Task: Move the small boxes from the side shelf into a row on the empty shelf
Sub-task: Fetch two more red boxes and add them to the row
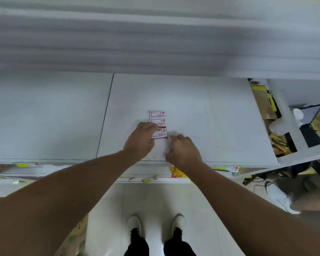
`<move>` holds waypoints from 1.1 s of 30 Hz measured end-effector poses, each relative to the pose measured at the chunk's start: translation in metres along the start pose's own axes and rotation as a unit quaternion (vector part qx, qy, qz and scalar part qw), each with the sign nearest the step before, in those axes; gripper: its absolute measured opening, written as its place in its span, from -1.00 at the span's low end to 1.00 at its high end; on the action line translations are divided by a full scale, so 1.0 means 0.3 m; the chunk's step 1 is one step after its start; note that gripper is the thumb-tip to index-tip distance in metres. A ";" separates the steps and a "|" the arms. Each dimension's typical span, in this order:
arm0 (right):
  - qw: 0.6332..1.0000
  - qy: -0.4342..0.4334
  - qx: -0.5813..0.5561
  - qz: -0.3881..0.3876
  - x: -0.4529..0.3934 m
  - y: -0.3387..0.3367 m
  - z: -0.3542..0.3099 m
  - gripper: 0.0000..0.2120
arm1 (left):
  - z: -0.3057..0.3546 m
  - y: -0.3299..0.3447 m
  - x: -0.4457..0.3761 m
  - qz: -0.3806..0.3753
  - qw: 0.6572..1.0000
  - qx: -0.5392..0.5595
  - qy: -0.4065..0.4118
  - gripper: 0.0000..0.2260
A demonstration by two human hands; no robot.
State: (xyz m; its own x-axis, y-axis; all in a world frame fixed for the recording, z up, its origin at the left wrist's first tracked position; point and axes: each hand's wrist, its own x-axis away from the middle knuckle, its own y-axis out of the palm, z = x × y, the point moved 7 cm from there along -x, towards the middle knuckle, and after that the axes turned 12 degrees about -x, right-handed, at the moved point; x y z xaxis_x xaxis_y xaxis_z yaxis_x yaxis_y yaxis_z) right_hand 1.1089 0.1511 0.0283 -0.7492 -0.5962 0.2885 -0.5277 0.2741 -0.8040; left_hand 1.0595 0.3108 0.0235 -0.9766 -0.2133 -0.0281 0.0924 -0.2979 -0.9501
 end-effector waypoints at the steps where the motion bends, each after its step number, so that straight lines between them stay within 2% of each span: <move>1: 1.000 0.006 -0.003 0.003 0.000 0.015 -0.007 -0.44 | -0.007 -0.007 0.011 0.022 1.000 -0.005 -0.005 -0.53; 3: 1.000 0.019 -0.011 0.011 -0.003 0.038 -0.023 -0.29 | -0.033 -0.019 0.046 0.060 0.997 -0.013 -0.036 -0.54; 6: 0.998 0.039 -0.029 0.046 -0.014 0.053 -0.059 -0.25 | -0.067 -0.031 0.115 0.078 0.994 0.006 -0.078 -0.58; 16: 0.981 0.095 -0.085 0.146 -0.026 0.091 -0.133 -0.30 | -0.113 -0.011 0.253 0.080 0.984 0.063 -0.145 -0.60; 20: 0.965 0.121 -0.137 0.186 -0.028 0.070 -0.123 -0.49 | -0.087 0.003 0.259 0.063 0.973 0.130 -0.182 -0.61; 22: 0.946 0.146 -0.193 0.218 -0.017 0.047 -0.078 -0.56 | -0.074 0.010 0.251 0.063 0.948 0.201 -0.238 -0.63; 26: 0.899 0.164 -0.349 0.210 0.019 0.024 0.003 -0.60 | -0.034 0.036 0.239 0.067 0.850 0.368 -0.371 -0.62; 30: 0.862 0.127 -0.460 0.170 0.041 0.014 -0.017 -0.61 | 0.060 0.039 0.233 0.079 0.778 0.485 -0.391 -0.73; 33: 0.830 0.132 -0.523 0.138 0.030 0.049 -0.032 -0.68 | 0.108 0.055 0.212 0.087 0.737 0.546 -0.389 -0.73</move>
State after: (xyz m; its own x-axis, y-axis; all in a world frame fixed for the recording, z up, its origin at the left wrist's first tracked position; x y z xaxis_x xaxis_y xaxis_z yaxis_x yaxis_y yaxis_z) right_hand 1.0906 0.1572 0.0242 -0.8884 -0.2528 0.3832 -0.2761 0.9611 -0.0059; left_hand 1.0050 0.2623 0.0162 -0.5638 -0.6790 0.4702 0.7187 -0.6838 -0.1257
